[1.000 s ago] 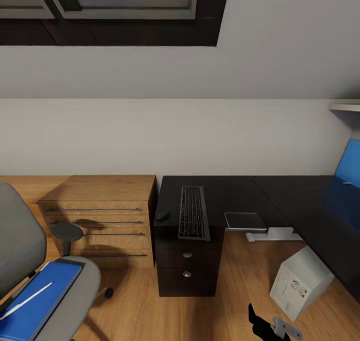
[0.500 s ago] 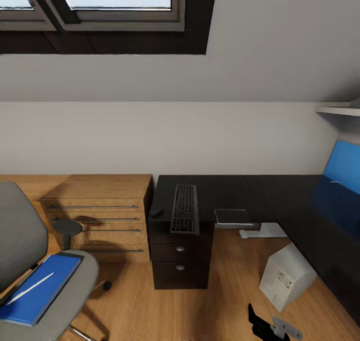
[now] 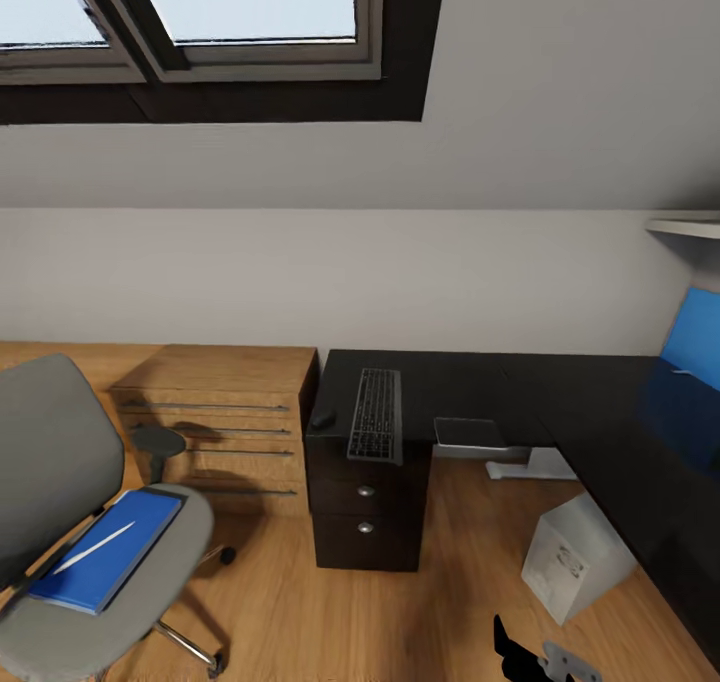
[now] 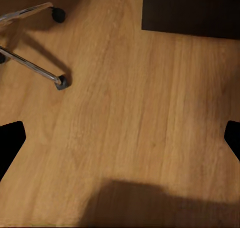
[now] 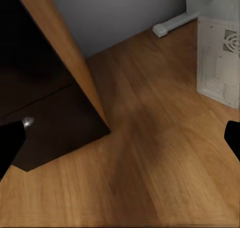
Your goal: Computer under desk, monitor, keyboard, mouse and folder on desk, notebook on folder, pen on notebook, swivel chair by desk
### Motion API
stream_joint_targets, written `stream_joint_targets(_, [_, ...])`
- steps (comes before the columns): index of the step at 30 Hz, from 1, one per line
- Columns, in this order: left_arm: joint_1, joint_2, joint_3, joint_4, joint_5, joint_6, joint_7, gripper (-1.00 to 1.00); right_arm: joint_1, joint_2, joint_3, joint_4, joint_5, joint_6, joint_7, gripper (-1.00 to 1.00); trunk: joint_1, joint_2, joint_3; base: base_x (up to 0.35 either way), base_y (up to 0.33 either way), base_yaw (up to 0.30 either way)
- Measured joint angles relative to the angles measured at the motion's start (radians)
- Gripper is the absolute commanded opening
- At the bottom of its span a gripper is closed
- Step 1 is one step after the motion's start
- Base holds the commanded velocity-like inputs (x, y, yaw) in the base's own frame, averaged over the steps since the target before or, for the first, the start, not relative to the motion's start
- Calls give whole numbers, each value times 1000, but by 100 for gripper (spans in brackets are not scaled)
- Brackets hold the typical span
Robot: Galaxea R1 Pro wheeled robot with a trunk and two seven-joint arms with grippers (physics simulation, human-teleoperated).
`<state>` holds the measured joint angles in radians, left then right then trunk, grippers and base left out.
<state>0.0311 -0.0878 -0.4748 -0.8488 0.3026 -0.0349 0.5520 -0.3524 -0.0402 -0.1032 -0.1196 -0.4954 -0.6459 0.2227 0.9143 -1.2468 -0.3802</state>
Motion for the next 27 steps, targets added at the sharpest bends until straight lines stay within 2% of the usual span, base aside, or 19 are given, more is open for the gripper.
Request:
stream_joint_targets(9, [0,0,-1,4,0,-1,0,100,0,-1,-1,5,0,0,0,100,-34,63,26,-289,-1,218])
stream_joint_targets(20, [0,0,-1,5,0,-1,0,100,0,-1,-4,5,0,1,-1,100,-76,140,60,-336,-5,25])
stream_joint_targets(27, [0,0,-1,5,0,-1,0,100,0,-2,-4,5,-1,0,-1,100,-103,189,82,-338,-122,1])
